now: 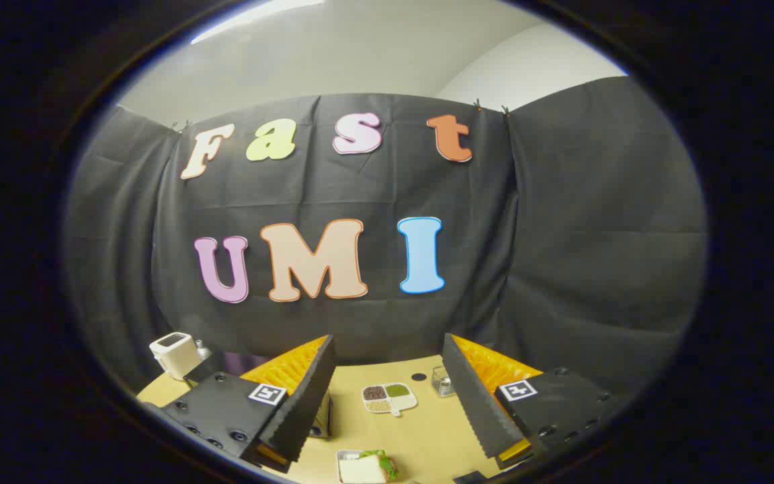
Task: Open the toaster oven, put the food inside, and close the toaster oven door.
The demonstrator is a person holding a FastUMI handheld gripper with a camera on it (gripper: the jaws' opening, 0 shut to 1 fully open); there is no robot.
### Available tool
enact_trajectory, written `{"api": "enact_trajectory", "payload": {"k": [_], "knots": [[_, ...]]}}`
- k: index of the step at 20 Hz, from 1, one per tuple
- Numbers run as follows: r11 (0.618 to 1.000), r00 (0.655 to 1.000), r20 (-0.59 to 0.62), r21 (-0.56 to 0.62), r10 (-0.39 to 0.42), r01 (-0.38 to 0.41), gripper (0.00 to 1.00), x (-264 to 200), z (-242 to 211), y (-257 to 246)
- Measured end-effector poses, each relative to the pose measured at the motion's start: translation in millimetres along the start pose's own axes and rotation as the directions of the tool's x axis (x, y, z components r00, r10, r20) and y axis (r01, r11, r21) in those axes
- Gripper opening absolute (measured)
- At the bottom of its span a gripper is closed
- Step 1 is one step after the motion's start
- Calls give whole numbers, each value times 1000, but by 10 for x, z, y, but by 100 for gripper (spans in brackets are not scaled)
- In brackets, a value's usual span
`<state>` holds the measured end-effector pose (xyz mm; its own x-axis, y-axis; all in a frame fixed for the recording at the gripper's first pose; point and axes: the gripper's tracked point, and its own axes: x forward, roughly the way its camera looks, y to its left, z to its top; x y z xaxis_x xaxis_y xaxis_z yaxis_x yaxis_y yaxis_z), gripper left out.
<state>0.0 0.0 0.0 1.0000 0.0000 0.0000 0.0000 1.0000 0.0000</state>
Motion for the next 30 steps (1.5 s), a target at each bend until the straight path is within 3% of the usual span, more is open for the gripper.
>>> {"api": "enact_trajectory", "payload": {"k": [14,24,30], "knots": [[999,1000,-22,32,-5,6,99,-51,-109,26],[999,999,-53,53,-7,10,99,-49,-373,118],[997,994,-105,77,33,-25,99,58,-685,369]]}}
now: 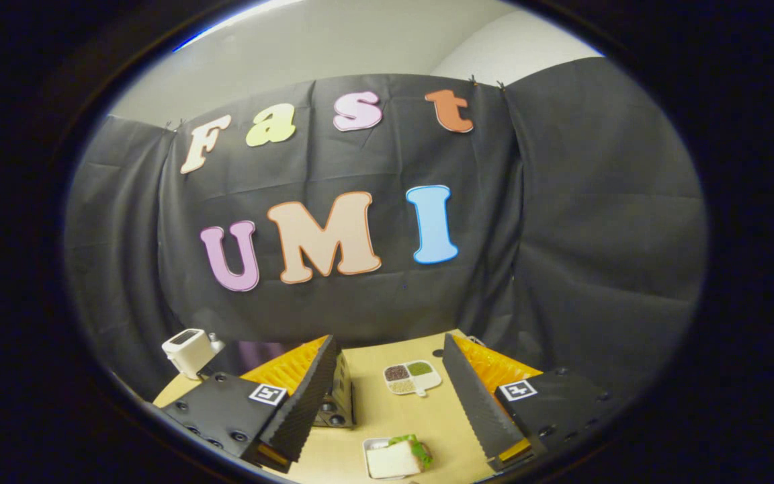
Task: Open the toaster oven, put the food inside, and close the toaster oven door.
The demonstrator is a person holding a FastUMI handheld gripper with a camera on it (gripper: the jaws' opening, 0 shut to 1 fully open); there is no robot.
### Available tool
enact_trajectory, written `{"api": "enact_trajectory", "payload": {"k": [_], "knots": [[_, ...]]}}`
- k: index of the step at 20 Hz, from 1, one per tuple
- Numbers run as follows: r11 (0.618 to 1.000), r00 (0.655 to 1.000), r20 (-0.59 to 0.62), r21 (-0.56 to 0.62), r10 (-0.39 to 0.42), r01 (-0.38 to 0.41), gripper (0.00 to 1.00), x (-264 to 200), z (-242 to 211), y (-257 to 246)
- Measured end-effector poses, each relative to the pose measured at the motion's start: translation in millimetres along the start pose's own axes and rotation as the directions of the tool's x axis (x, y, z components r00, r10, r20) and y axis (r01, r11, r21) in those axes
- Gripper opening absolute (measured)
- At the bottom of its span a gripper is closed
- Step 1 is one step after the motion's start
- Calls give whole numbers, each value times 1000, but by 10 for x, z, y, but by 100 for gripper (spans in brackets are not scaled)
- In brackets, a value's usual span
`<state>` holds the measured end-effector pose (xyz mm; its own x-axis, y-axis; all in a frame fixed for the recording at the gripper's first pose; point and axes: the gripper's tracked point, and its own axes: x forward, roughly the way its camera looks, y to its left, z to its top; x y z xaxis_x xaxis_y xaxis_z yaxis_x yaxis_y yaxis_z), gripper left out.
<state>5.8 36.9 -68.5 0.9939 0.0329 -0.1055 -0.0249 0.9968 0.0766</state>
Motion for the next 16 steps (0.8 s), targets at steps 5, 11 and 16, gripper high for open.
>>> {"api": "enact_trajectory", "payload": {"k": [5,11,16], "knots": [[998,996,-71,38,47,-45,98,161,-393,331],[988,978,-152,75,144,-133,97,295,-953,994],[981,971,-152,91,184,-171,98,435,-1353,1583]]}}
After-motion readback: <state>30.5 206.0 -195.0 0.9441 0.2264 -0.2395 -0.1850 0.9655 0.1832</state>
